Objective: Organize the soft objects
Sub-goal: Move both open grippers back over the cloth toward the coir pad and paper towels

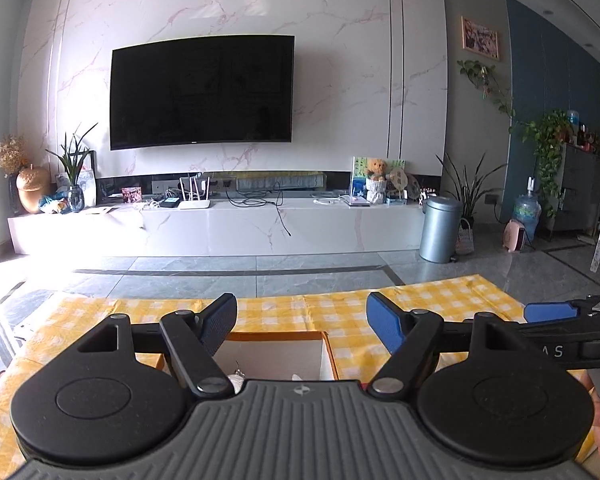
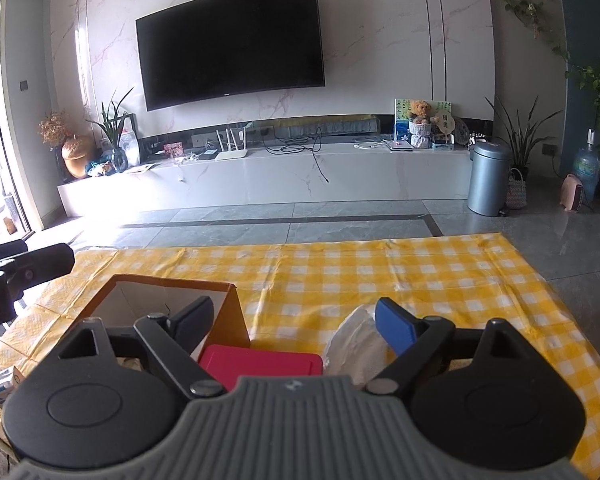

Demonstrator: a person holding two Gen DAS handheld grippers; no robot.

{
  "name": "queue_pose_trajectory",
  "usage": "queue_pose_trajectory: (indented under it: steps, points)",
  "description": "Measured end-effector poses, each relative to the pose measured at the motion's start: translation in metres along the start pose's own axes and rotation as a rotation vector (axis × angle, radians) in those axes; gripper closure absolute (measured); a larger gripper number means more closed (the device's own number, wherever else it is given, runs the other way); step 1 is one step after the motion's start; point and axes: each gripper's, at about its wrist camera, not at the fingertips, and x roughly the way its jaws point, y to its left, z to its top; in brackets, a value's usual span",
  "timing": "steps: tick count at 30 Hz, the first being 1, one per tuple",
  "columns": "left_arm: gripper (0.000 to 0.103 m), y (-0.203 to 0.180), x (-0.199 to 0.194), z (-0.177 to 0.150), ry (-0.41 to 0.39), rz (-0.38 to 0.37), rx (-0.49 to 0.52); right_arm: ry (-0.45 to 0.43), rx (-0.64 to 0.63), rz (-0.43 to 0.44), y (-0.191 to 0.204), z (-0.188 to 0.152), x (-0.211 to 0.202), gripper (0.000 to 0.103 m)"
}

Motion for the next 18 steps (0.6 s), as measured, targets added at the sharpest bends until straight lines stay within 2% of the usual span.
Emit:
queue_pose_trajectory:
  steps: [3,5,9,14,18]
  points:
    - [0.016,-0.014,-0.003,0.000,0.026,0.007,0.029,-0.014,0.003,-0.032,-0.013,0.000,-0.007,0.016]
    - [0.016,-0.025,-0.005,0.000,0.041,0.003,0.044,-0.035,0.017,-0.064,-0.025,0.000,-0.014,0.010]
    - [0.016,-0.043,-0.003,0.001,0.072,-0.029,0.070,-0.051,0.045,-0.142,-0.056,-0.001,-0.022,0.009]
    - [0.016,-0.068,0.007,-0.003,0.091,-0.049,0.124,0.026,0.161,-0.181,-0.108,-0.011,-0.020,0.008]
    - [0.016,-0.093,0.020,-0.005,0.108,-0.093,0.177,0.068,0.227,-0.203,-0.138,-0.021,-0.009,0.008]
